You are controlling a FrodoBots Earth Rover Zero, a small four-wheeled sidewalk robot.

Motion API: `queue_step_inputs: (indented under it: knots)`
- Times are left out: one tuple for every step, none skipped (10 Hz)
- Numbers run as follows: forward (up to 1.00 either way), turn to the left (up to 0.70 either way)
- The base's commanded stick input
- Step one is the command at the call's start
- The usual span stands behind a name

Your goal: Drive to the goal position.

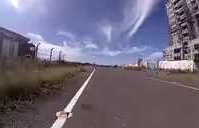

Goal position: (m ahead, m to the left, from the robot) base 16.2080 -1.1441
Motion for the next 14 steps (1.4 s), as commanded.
queue_step_inputs:
  knots:
    - [1.00,0.00]
    - [1.00,0.00]
    - [1.00,0.00]
    - [1.00,0.00]
    - [1.00,0.00]
    - [1.00,-0.15]
    - [1.00,-0.31]
    - [1.00,-0.31]
    - [1.00,-0.31]
    - [1.00,-0.26]
    - [1.00,-0.22]
    - [1.00,-0.10]
    - [1.00,0.00]
    - [1.00,0.00]
